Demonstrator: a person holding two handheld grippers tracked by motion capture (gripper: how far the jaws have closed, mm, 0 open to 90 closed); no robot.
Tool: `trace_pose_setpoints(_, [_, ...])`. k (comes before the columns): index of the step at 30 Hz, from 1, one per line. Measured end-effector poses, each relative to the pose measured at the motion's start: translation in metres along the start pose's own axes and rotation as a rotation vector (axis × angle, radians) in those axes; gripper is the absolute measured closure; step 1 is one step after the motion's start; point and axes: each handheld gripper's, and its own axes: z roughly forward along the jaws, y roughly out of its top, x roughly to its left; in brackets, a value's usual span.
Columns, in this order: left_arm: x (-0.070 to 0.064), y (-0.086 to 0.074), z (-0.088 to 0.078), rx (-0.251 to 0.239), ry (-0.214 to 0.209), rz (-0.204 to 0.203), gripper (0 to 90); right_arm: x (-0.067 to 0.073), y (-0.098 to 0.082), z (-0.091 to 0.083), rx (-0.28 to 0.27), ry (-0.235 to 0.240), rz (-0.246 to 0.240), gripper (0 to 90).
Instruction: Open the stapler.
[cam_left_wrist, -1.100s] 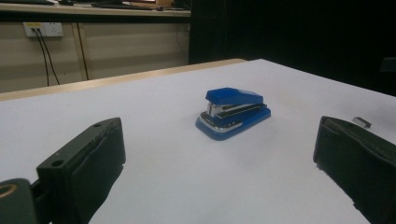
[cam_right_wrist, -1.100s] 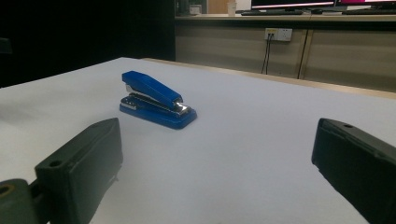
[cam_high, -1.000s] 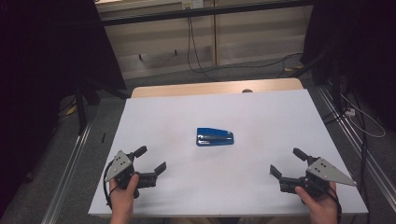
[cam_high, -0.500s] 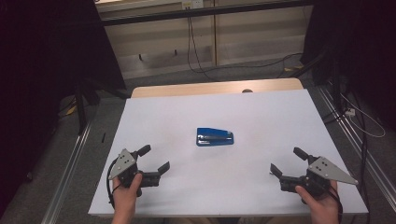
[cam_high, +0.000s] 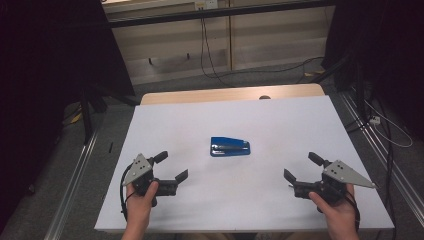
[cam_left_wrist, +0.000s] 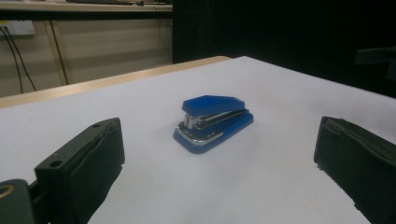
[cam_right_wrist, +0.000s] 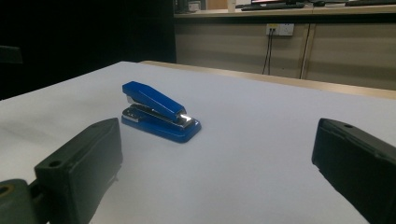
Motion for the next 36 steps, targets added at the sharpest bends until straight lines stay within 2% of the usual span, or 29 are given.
trace_pose_setpoints(3, [0.0,0.002,0.004,0.01,-0.006,0.003,1.8,-0.001,0.005,0.002,-0.005,0.005,-0.013,1.3])
trace_pose_setpoints(10, [0.0,0.007,0.017,0.029,-0.02,0.015,1.8,0.005,0.012,0.012,-0.009,0.022,0.002,1.5])
trace_pose_setpoints(13, [0.002,0.008,0.021,0.034,-0.033,0.007,1.8,0.008,0.014,0.017,-0.012,0.032,-0.001,1.5])
trace_pose_setpoints(15, [0.002,0.008,0.023,0.037,-0.026,0.004,1.8,0.009,0.016,0.022,-0.002,0.034,-0.007,1.5])
trace_pose_setpoints(17, [0.003,0.01,0.024,0.034,-0.023,0.001,1.8,0.01,0.016,0.024,-0.001,0.036,-0.005,1.6])
trace_pose_setpoints(18, [0.004,0.011,0.026,0.025,-0.031,-0.009,1.7,0.013,0.018,0.028,0.0,0.039,-0.008,1.7])
trace_pose_setpoints(24, [0.003,0.014,0.038,0.027,-0.059,-0.005,1.7,0.021,0.017,0.041,0.013,0.063,-0.015,1.7])
trace_pose_setpoints(28, [0.003,0.016,0.043,0.029,-0.059,0.013,1.7,0.02,0.016,0.046,0.019,0.066,-0.016,1.8])
trace_pose_setpoints(36, [0.007,0.02,0.055,0.022,-0.071,0.0,1.7,0.02,0.02,0.053,0.029,0.065,-0.015,1.9])
